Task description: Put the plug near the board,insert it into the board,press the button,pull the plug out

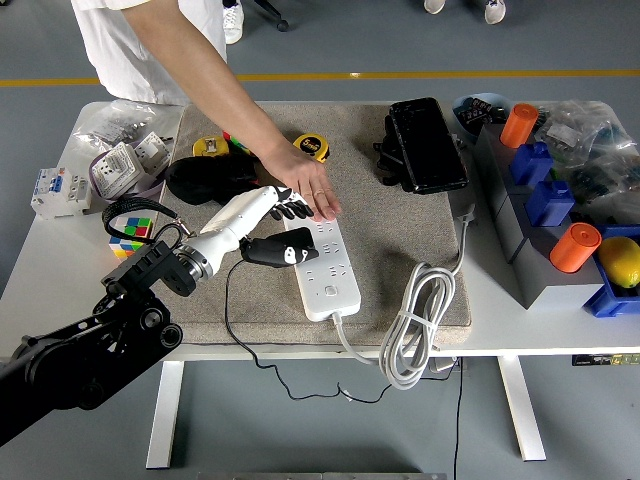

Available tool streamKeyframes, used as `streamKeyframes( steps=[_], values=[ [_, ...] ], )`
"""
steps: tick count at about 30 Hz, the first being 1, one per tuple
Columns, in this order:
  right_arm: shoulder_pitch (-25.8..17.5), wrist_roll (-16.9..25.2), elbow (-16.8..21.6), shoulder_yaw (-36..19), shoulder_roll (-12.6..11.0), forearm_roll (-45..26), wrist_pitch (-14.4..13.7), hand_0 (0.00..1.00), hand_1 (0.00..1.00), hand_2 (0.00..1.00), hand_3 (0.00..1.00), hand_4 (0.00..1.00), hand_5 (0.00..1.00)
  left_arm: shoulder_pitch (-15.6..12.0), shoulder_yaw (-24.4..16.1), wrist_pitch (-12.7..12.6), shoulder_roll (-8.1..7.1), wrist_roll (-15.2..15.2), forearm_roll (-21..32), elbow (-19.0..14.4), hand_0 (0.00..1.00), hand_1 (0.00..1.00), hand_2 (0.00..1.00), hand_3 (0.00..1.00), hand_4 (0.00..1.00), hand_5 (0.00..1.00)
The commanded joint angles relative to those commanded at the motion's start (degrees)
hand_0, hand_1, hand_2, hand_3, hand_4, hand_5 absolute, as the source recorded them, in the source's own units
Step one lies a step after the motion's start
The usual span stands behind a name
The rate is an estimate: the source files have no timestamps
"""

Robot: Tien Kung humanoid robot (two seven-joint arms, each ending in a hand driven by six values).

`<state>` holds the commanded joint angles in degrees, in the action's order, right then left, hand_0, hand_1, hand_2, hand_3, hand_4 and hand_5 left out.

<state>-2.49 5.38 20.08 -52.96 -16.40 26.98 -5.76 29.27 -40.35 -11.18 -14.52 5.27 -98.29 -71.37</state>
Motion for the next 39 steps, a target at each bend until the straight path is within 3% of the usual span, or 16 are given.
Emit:
streamKeyframes(
  steps=[8,17,18,23,24,29,30,35,36,39],
  values=[
    [0.0,0.0,0.0,-0.2,0.0,0.1,0.0,0.641,0.659,0.627,0.549,0.996,0.529,0.6,1.3,0.3,0.98,2.4,-4.1,3.7,0.669,0.730,0.758,0.767,0.984,0.366],
    [-0.1,0.0,0.1,-0.3,0.0,0.2,0.0,0.641,0.659,0.629,0.549,0.995,0.529,1.8,2.3,0.0,2.32,2.9,-4.2,6.3,0.628,0.678,0.710,0.751,0.993,0.381],
    [-0.1,0.0,0.2,-0.3,0.0,0.2,0.0,0.641,0.659,0.628,0.549,0.996,0.529,1.9,2.4,0.0,2.50,3.1,-4.1,6.5,0.545,0.614,0.635,0.670,0.981,0.404],
    [0.0,0.0,0.3,-0.3,-0.1,0.4,0.0,0.641,0.659,0.628,0.549,0.996,0.529,2.7,2.6,0.4,3.40,3.8,-3.9,7.8,0.545,0.614,0.635,0.670,0.981,0.404],
    [0.1,0.0,0.3,-0.3,-0.1,0.4,0.0,0.641,0.659,0.629,0.549,0.996,0.530,2.8,2.7,0.4,3.50,3.9,-3.9,8.0,0.492,0.570,0.564,0.597,0.936,0.392],
    [0.1,0.0,0.3,-0.4,-0.1,0.3,0.0,0.641,0.659,0.629,0.549,0.996,0.530,3.4,3.3,0.1,3.98,4.1,-4.2,9.1,0.492,0.570,0.564,0.597,0.936,0.392],
    [0.1,0.0,0.3,-0.4,-0.1,0.3,0.0,0.642,0.659,0.628,0.549,0.997,0.532,3.5,3.4,0.0,4.06,4.1,-4.3,9.3,0.452,0.539,0.533,0.576,0.868,0.376],
    [0.1,0.0,0.3,-0.3,-0.1,0.3,-0.1,0.642,0.659,0.628,0.549,0.997,0.532,4.0,3.9,-0.8,4.52,4.3,-5.4,10.2,0.452,0.539,0.533,0.576,0.868,0.376],
    [0.1,0.0,0.3,-0.3,-0.1,0.3,-0.1,0.640,0.659,0.628,0.549,0.996,0.532,4.1,4.1,-1.3,4.65,4.1,-5.6,10.5,0.393,0.506,0.521,0.558,0.820,0.291],
    [0.1,0.0,0.3,-0.4,-0.1,0.4,-0.1,0.640,0.659,0.628,0.549,0.996,0.532,4.3,4.4,-2.4,4.87,3.5,-6.0,11.1,0.393,0.506,0.521,0.558,0.820,0.291]
  ],
)
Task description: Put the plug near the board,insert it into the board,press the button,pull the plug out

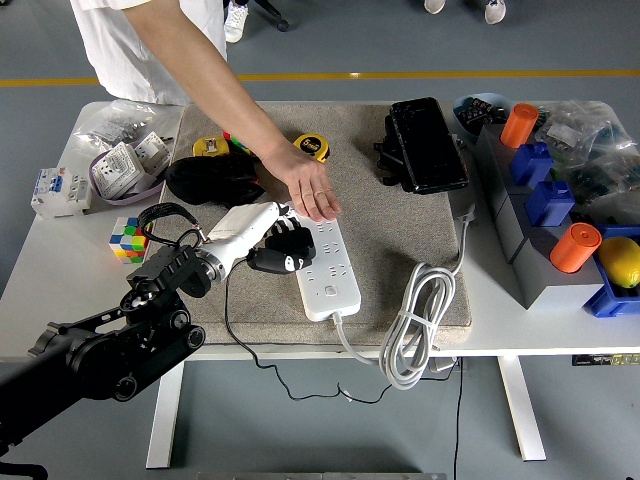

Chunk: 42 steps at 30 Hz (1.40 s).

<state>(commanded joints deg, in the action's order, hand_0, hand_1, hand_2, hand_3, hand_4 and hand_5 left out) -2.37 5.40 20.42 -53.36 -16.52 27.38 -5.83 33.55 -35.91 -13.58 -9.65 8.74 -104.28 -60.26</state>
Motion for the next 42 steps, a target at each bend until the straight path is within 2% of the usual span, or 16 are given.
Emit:
streamKeyframes(
  steps=[2,3,8,9,14,15,18,25,31,37,42],
  values=[
    [0.0,0.0,0.0,0.0,0.0,0.0,0.0,0.640,0.659,0.628,0.549,0.996,0.532,0.0,0.2,-0.5,0.14,-0.1,-0.6,0.4,0.393,0.506,0.521,0.558,0.820,0.291],
    [0.0,0.0,0.0,0.0,0.0,0.0,0.0,0.640,0.659,0.628,0.550,0.996,0.532,0.0,0.4,-0.7,0.17,-0.2,-0.6,0.5,0.304,0.453,0.457,0.537,0.673,0.129],
    [0.0,0.0,-0.1,0.1,0.0,-0.1,0.0,0.640,0.659,0.628,0.550,0.996,0.532,0.1,1.0,-1.1,0.26,-0.2,-1.6,0.9,0.304,0.453,0.457,0.537,0.673,0.129],
    [0.0,0.0,-0.1,0.1,0.0,-0.1,0.0,0.641,0.659,0.628,0.549,0.995,0.531,0.1,1.0,-1.3,0.25,-0.4,-1.8,0.9,0.258,0.354,0.415,0.537,0.650,0.056],
    [0.0,0.0,0.0,-0.1,-0.1,0.0,0.0,0.641,0.659,0.628,0.549,0.995,0.531,0.1,1.4,-4.0,0.14,-2.4,-2.4,0.9,0.258,0.354,0.415,0.537,0.650,0.056],
    [0.0,0.0,0.0,-0.1,-0.1,0.0,0.0,0.641,0.659,0.628,0.549,0.995,0.532,0.0,1.5,-4.4,0.11,-2.8,-2.3,0.9,0.218,0.304,0.387,0.534,0.684,0.030],
    [0.0,0.0,0.0,0.0,0.0,0.0,0.0,0.641,0.659,0.628,0.549,0.995,0.532,0.0,1.5,-5.7,0.03,-4.3,-2.4,0.9,0.218,0.304,0.387,0.534,0.684,0.030],
    [0.0,0.0,0.0,0.1,0.0,-0.1,0.0,0.640,0.659,0.628,0.549,0.995,0.531,-0.5,0.6,-7.6,-0.30,-7.1,-1.8,0.6,0.219,0.292,0.370,0.531,0.693,0.020],
    [0.1,0.0,0.0,0.1,0.0,-0.1,0.0,0.641,0.659,0.628,0.549,0.995,0.531,-1.6,-2.9,-8.7,-1.73,-9.5,-1.5,0.2,0.219,0.297,0.371,0.532,0.704,0.025],
    [0.0,0.1,0.0,-0.1,0.0,0.0,0.0,0.641,0.659,0.628,0.549,0.995,0.532,-2.9,-5.6,-9.4,-4.09,-10.7,-0.9,2.8,0.220,0.301,0.377,0.535,0.714,0.039],
    [-0.1,0.1,0.0,0.1,-0.1,-0.1,0.0,0.641,0.659,0.629,0.549,0.995,0.531,-3.8,-6.1,-10.8,-4.87,-12.5,0.3,5.1,0.231,0.307,0.389,0.536,0.717,0.058]
  ],
)
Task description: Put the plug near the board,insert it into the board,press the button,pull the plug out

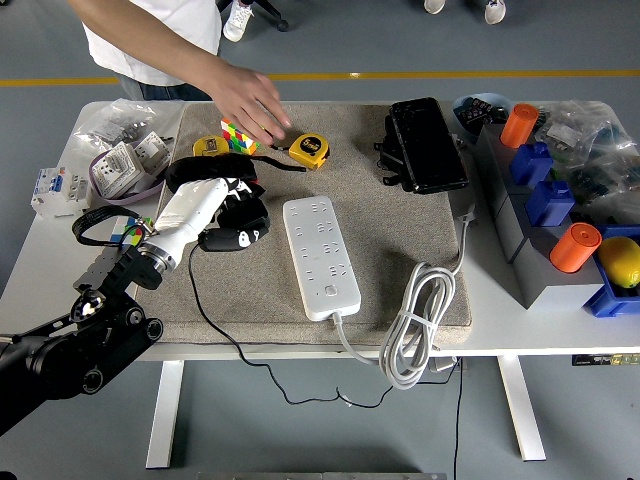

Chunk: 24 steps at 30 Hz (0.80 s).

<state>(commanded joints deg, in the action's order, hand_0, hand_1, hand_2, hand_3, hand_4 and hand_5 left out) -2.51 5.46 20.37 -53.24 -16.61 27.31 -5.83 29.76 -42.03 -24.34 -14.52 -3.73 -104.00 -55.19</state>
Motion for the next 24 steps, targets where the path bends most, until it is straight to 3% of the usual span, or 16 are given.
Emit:
streamKeyframes(
  steps=[2,3,8,9,20,21,24],
  values=[
    [0.0,0.0,0.1,0.0,0.0,0.1,0.0,0.641,0.659,0.629,0.549,0.995,0.531,-0.2,0.2,-0.4,0.00,-0.6,0.4,1.1,0.231,0.307,0.389,0.536,0.717,0.058],
    [0.0,0.0,0.1,0.0,0.0,0.1,0.0,0.641,0.659,0.627,0.549,0.995,0.530,-0.3,0.3,-0.5,0.02,-0.8,0.5,1.5,0.252,0.371,0.410,0.540,0.719,0.079],
    [0.1,0.0,0.2,0.1,-0.1,0.2,0.0,0.641,0.659,0.627,0.549,0.995,0.530,-0.9,0.5,-0.4,0.07,-1.2,1.8,2.7,0.252,0.371,0.410,0.540,0.719,0.079],
    [0.0,0.0,0.2,0.0,-0.1,0.2,0.0,0.641,0.659,0.628,0.549,0.995,0.530,-0.9,0.5,-0.2,0.06,-1.1,2.0,2.9,0.297,0.452,0.487,0.554,0.719,0.119],
    [0.0,0.0,0.2,-0.3,0.1,0.3,0.1,0.641,0.659,0.628,0.549,0.994,0.529,-1.1,0.2,0.9,0.16,-1.0,2.4,3.7,0.341,0.505,0.520,0.561,0.733,0.132],
    [0.0,0.0,0.2,-0.3,0.1,0.3,0.1,0.639,0.659,0.628,0.549,0.995,0.529,-1.1,0.2,1.0,0.15,-1.0,2.5,3.8,0.387,0.526,0.553,0.570,0.789,0.168],
    [-0.1,0.0,0.2,-0.4,0.2,0.3,0.1,0.639,0.659,0.628,0.549,0.995,0.529,-1.3,0.1,1.2,0.12,-1.0,2.4,3.9,0.387,0.526,0.553,0.570,0.789,0.168]
  ],
)
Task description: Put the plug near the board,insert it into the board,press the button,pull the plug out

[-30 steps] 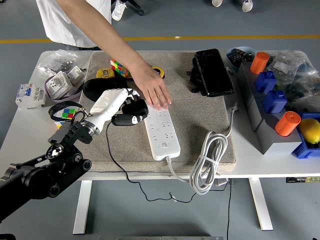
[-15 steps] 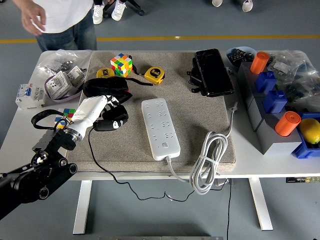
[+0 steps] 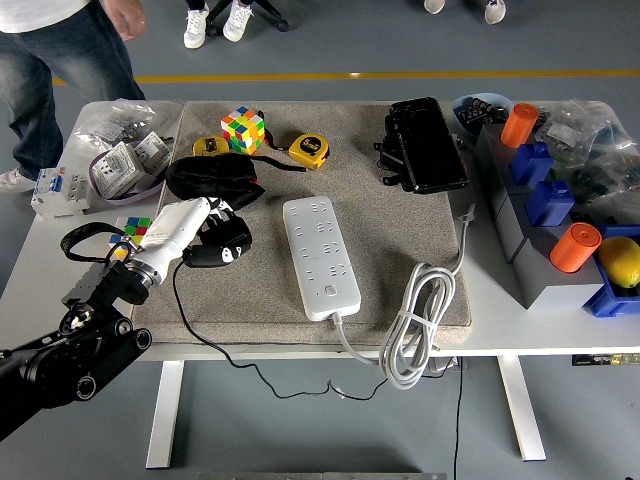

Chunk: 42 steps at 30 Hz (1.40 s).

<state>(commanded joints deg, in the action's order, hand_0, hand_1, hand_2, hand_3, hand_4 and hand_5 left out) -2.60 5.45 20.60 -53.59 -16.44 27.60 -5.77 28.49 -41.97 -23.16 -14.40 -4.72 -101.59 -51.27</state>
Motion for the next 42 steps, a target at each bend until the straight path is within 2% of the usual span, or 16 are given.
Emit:
streamKeyframes(
  steps=[2,3,8,9,14,15,20,21,26,27,28,32,33,38,39,42],
  values=[
    [0.0,0.0,0.0,0.0,0.0,0.0,0.0,0.639,0.659,0.628,0.549,0.995,0.529,0.0,-0.1,0.1,-0.02,-0.1,0.1,0.1,0.387,0.526,0.553,0.570,0.789,0.168],
    [0.0,0.0,0.0,0.0,0.0,0.0,0.0,0.634,0.659,0.628,0.549,0.994,0.528,0.0,-0.1,0.1,-0.03,-0.1,0.2,0.2,0.405,0.539,0.563,0.575,0.826,0.200],
    [0.0,0.0,0.0,-0.2,0.0,0.1,0.0,0.634,0.659,0.628,0.549,0.994,0.528,-0.1,-0.3,0.2,-0.07,-0.1,0.3,0.3,0.405,0.539,0.563,0.575,0.826,0.200],
    [0.0,0.0,0.0,-0.2,0.0,0.1,0.0,0.622,0.659,0.628,0.549,0.994,0.528,-0.1,-0.4,0.2,-0.07,-0.1,0.3,0.3,0.438,0.578,0.582,0.594,0.889,0.215],
    [0.0,0.0,0.0,-0.3,0.1,0.1,0.0,0.622,0.659,0.628,0.549,0.994,0.528,-0.6,-1.3,0.6,-0.20,-0.7,0.2,-0.3,0.438,0.578,0.582,0.594,0.889,0.215],
    [-0.1,0.0,0.0,-0.3,0.1,0.1,0.0,0.622,0.659,0.628,0.549,0.994,0.527,-0.8,-1.6,0.8,-0.27,-0.8,0.2,-0.4,0.531,0.674,0.712,0.726,0.998,0.359],
    [-0.1,0.0,0.0,-0.4,0.1,0.1,0.0,0.622,0.659,0.628,0.549,0.994,0.527,-1.4,-2.6,2.6,-1.00,-0.4,0.1,-1.7,0.531,0.674,0.712,0.726,0.998,0.359],
    [-0.1,0.0,0.0,-0.3,0.1,0.1,0.0,0.622,0.659,0.627,0.549,0.994,0.526,-1.7,-2.8,3.2,-1.20,0.0,0.0,-2.1,0.658,0.759,0.803,0.789,0.998,0.452],
    [-0.1,0.0,0.0,-0.4,0.1,0.1,0.0,0.622,0.659,0.627,0.549,0.994,0.526,-2.6,-4.3,3.6,-1.85,0.0,0.0,-3.8,0.658,0.759,0.803,0.789,0.998,0.452],
    [-0.1,0.0,0.0,-0.4,0.1,0.1,0.0,0.621,0.659,0.627,0.549,0.995,0.526,-3.0,-5.0,3.5,-1.97,-0.3,0.3,-4.3,0.729,0.830,0.890,0.855,0.998,0.532],
    [-0.1,0.0,0.0,-0.4,0.1,0.2,0.0,0.621,0.659,0.627,0.549,0.995,0.526,-3.5,-5.9,3.5,-2.06,-0.8,0.9,-4.8,0.729,0.830,0.890,0.855,0.998,0.532],
    [0.0,0.0,0.0,-0.5,0.1,0.2,0.0,0.621,0.659,0.627,0.549,0.995,0.526,-5.6,-9.6,2.4,-2.40,-5.3,7.2,-7.0,0.729,0.830,0.890,0.855,0.998,0.532],
    [-0.1,0.0,0.0,-0.5,0.1,0.2,0.0,0.624,0.659,0.627,0.549,0.994,0.525,-6.3,-10.9,1.7,-2.34,-7.4,9.7,-7.3,0.764,0.821,0.873,0.836,0.998,0.712],
    [0.0,0.0,-0.2,-0.2,0.1,0.0,0.0,0.624,0.659,0.627,0.549,0.994,0.525,-7.7,-14.9,-2.6,-1.67,-18.6,21.5,-6.1,0.764,0.821,0.873,0.836,0.998,0.712],
    [0.1,0.0,-0.2,-0.1,0.1,0.0,0.0,0.624,0.659,0.627,0.548,0.994,0.526,-7.9,-15.5,-2.7,-1.60,-20.6,24.1,-5.8,0.703,0.741,0.763,0.741,0.981,0.478],
    [0.3,0.0,-0.2,-0.1,0.0,0.1,0.0,0.624,0.659,0.627,0.548,0.994,0.526,-8.4,-16.8,-2.6,-1.60,-21.5,30.4,-4.9,0.703,0.741,0.763,0.741,0.981,0.478]
  ],
)
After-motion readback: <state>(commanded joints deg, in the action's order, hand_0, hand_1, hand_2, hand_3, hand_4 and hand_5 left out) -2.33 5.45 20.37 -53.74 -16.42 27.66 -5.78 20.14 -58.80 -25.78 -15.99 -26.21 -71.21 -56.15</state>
